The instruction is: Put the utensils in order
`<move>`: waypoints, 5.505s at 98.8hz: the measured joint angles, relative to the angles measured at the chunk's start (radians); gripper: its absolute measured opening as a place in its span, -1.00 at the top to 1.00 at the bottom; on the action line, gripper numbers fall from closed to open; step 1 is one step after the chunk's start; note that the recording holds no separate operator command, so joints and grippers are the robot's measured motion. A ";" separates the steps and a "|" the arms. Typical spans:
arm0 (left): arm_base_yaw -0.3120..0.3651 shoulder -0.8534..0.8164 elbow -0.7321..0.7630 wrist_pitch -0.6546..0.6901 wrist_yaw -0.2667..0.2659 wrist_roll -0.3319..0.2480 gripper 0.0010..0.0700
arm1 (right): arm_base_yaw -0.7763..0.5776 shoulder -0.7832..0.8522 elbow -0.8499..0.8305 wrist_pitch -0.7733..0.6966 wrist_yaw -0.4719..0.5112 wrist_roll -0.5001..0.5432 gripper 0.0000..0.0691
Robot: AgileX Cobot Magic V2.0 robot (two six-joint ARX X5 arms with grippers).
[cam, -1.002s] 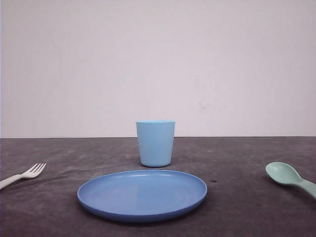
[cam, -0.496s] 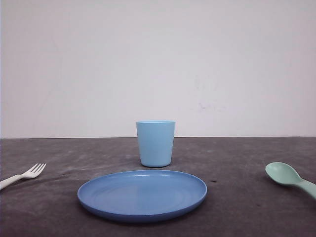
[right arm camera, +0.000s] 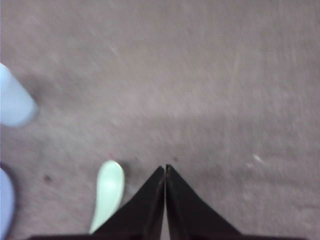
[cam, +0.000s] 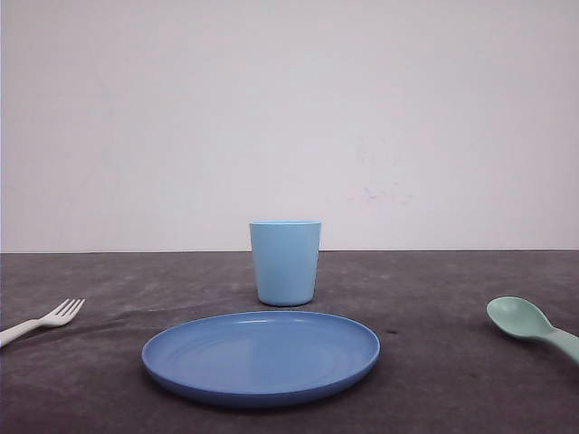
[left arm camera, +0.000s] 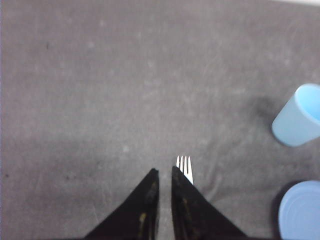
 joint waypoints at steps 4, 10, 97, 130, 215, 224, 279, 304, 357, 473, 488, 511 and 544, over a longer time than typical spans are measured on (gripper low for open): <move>0.000 0.015 0.000 0.000 0.000 0.002 0.97 | 0.003 0.024 0.000 -0.006 0.009 -0.010 0.99; 0.000 0.032 0.000 -0.001 -0.007 0.008 0.97 | 0.010 0.050 0.000 -0.013 0.021 -0.019 0.99; -0.127 0.244 0.000 -0.078 0.031 -0.028 -0.46 | 0.035 0.076 0.000 -0.042 0.026 -0.037 -0.95; -0.234 0.514 0.000 0.032 -0.053 -0.043 -0.29 | 0.035 0.076 0.000 -0.042 0.026 -0.037 -0.95; -0.243 0.755 0.009 0.182 -0.126 -0.059 0.92 | 0.035 0.076 0.000 -0.042 0.026 -0.037 -0.95; -0.243 0.750 0.009 0.181 -0.121 -0.059 0.92 | 0.035 0.076 0.000 -0.042 0.026 -0.037 -0.95; -0.323 0.463 0.041 0.540 0.120 -0.085 0.92 | 0.035 0.076 0.000 -0.041 0.026 -0.037 -0.95; -0.395 0.502 0.043 0.988 0.139 -0.101 0.92 | 0.035 0.076 0.000 -0.041 0.026 -0.037 -0.95; -0.465 0.936 0.043 1.689 0.140 -0.097 0.92 | 0.035 0.076 0.000 -0.040 0.026 -0.037 -0.95; -0.481 1.223 0.066 1.719 0.140 0.021 0.17 | 0.035 0.078 -0.001 -0.050 0.014 -0.034 -0.95; -0.481 1.156 0.066 1.649 0.140 -0.005 0.17 | 0.043 0.100 -0.023 -0.034 -0.055 -0.023 -0.95; -0.474 0.904 0.066 1.359 0.140 -0.008 0.17 | 0.095 0.200 -0.064 0.012 -0.156 0.011 -0.95; -0.358 0.481 0.066 0.747 0.105 -0.008 0.17 | 0.178 0.416 -0.064 0.166 -0.159 0.025 -0.94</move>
